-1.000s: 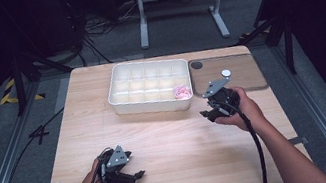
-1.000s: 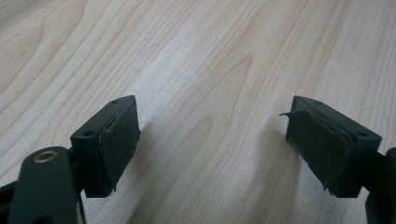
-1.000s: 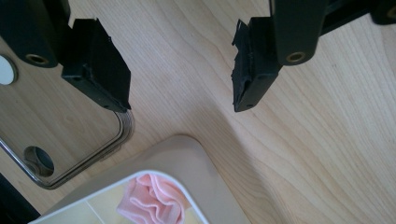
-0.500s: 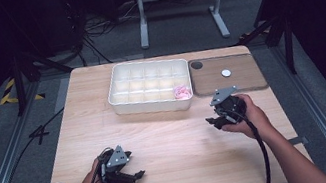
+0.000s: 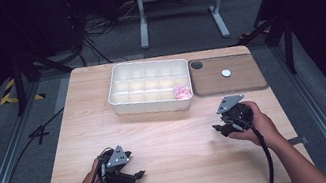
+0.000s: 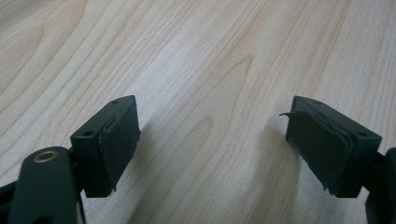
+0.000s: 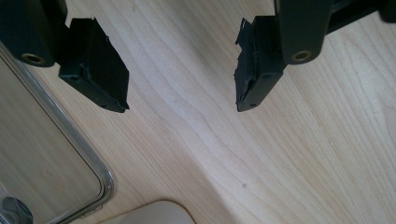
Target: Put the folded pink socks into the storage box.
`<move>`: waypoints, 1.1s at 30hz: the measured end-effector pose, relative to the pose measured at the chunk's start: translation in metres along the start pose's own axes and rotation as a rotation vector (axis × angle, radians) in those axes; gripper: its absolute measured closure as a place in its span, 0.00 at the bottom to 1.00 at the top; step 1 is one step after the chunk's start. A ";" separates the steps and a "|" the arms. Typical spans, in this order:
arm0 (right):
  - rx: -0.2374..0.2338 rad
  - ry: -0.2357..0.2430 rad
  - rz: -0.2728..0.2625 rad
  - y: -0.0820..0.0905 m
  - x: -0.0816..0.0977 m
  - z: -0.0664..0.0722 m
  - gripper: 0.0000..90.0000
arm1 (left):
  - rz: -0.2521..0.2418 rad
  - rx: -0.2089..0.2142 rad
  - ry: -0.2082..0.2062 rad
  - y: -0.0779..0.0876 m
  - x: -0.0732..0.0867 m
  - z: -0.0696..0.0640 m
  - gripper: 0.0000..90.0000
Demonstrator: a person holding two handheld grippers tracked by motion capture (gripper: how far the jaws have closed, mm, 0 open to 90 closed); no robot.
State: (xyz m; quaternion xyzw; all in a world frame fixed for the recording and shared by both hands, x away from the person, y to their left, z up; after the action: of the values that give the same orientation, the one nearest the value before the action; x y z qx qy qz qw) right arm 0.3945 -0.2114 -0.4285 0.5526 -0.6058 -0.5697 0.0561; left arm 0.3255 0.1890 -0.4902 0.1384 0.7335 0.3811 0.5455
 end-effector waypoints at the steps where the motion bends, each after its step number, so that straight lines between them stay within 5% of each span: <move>1: 0.000 -0.006 -0.002 0.000 0.002 0.001 0.40 | 0.000 0.000 0.000 0.000 0.000 0.000 0.20; 17: 0.006 -0.021 -0.046 0.008 0.045 0.008 0.39 | 0.001 -0.001 0.000 0.000 0.000 0.000 0.20; 33: 0.010 -0.097 -0.087 0.026 0.093 0.016 0.35 | 0.001 0.000 0.000 0.000 0.000 0.000 0.20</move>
State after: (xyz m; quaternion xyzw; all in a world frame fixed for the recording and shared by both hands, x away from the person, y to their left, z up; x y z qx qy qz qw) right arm 0.3320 -0.2767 -0.4670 0.5506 -0.5859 -0.5946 -0.0008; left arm 0.3257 0.1890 -0.4902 0.1389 0.7335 0.3813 0.5452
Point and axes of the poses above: each handheld gripper's, and its own axes: y roughly backward along the jaws, x roughly out of its underside, z roughly to its left, the point moved 1 cm from there along -y, roughly forward along the jaws, and after that the axes turned 8 degrees about x, right-handed, at the moved point
